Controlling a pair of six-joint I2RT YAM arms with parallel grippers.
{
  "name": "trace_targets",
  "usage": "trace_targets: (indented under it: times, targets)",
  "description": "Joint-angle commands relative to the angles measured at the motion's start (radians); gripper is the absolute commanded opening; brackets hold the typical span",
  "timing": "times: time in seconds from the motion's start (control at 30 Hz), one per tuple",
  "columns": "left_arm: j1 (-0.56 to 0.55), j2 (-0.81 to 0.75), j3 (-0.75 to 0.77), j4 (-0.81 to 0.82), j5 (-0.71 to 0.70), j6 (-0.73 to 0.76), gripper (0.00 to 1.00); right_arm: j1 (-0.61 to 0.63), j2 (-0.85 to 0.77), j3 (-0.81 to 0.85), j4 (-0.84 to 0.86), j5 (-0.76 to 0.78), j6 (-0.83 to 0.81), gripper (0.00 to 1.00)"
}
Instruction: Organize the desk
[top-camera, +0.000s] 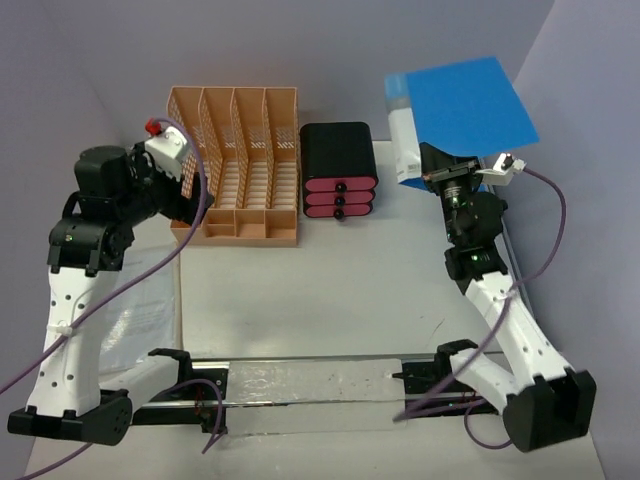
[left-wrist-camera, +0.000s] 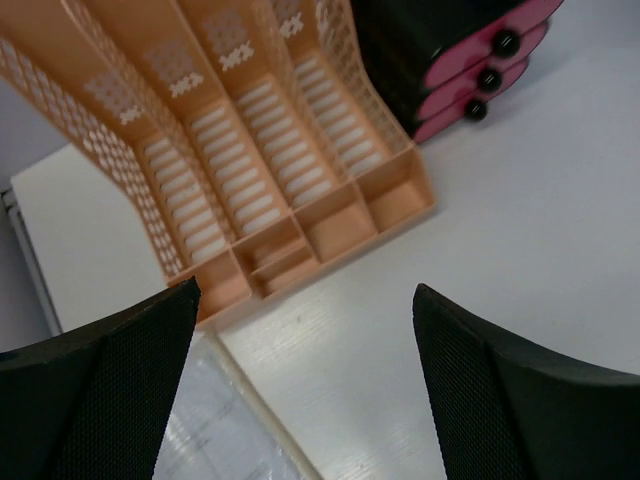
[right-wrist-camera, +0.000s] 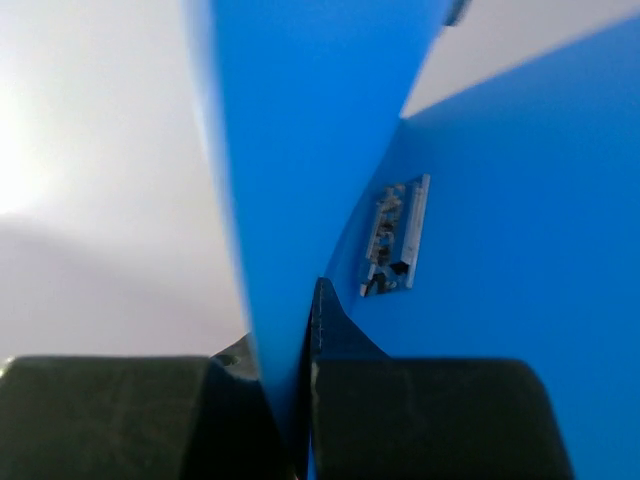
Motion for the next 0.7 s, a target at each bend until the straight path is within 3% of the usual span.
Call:
trace_targets:
  times: [0.0,0.17,0.37,0.67]
  targets:
    - [0.001,0.036,0.116,-0.017,0.190,-0.108,0.94,0.121,-0.141,0.110,-0.012,0.094,-0.174,0.00]
    - [0.001,-0.050,0.170,0.079,0.236,-0.218,0.99,0.348,-0.113,0.252,-0.044,0.059,-0.239,0.00]
    - [0.001,-0.104,0.265,0.122,0.229,-0.370,0.99,0.613,0.054,0.401,-0.006,0.080,-0.355,0.00]
    - [0.023,0.032,0.377,0.108,0.335,-0.578,0.99,0.770,0.305,0.612,0.010,0.085,-0.377,0.00]
